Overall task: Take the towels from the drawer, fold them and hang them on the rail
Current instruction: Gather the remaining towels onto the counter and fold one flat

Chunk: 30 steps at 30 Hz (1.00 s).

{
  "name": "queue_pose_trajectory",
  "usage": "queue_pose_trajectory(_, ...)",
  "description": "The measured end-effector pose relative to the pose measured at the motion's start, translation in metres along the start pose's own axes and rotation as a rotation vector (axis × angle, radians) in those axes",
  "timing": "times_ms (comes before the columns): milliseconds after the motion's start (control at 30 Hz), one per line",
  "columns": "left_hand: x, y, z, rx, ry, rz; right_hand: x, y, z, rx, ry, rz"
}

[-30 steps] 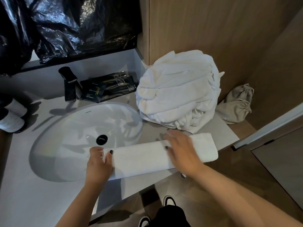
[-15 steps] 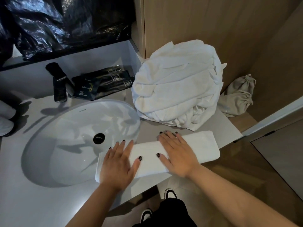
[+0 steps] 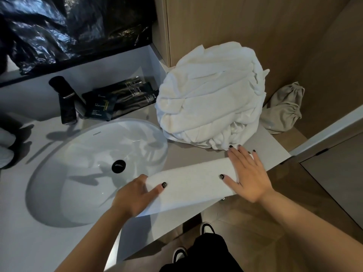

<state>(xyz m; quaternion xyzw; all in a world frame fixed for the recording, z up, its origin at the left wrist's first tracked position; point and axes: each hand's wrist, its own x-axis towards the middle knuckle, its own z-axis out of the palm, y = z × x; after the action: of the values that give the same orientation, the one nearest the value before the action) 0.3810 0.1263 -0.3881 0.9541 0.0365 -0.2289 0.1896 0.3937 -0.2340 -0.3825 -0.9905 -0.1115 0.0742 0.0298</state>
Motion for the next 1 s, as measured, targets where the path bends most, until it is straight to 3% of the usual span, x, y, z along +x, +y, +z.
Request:
queue_pose_trajectory(267,0.006,-0.002,0.0,-0.172,0.04,-0.068,0.002,0.001,0.001,0.01,-0.018,0.023)
queue_pose_trajectory(367,0.004,0.0,0.0,-0.135,0.085,-0.039,0.002,-0.003,-0.002,0.015,-0.038,0.049)
queue_pose_trajectory(467,-0.001,0.001,0.0,-0.045,0.097,-0.006,-0.004,-0.018,-0.003,0.109,0.011,0.204)
queue_pose_trajectory(633,-0.019,0.008,0.009,0.217,0.258,0.014,-0.042,-0.073,0.007,0.675,0.399,0.699)
queue_pose_trajectory(800,-0.036,0.015,0.019,0.277,0.33,0.005,-0.048,-0.111,0.015,1.405,0.45,1.253)
queue_pose_trajectory(867,-0.042,0.018,0.016,0.279,0.348,0.014,-0.046,-0.12,0.011,1.734,0.444,1.32)
queue_pose_trajectory(1000,-0.056,0.02,0.014,0.285,0.355,0.029,-0.044,-0.126,0.004,1.846,0.468,1.325)
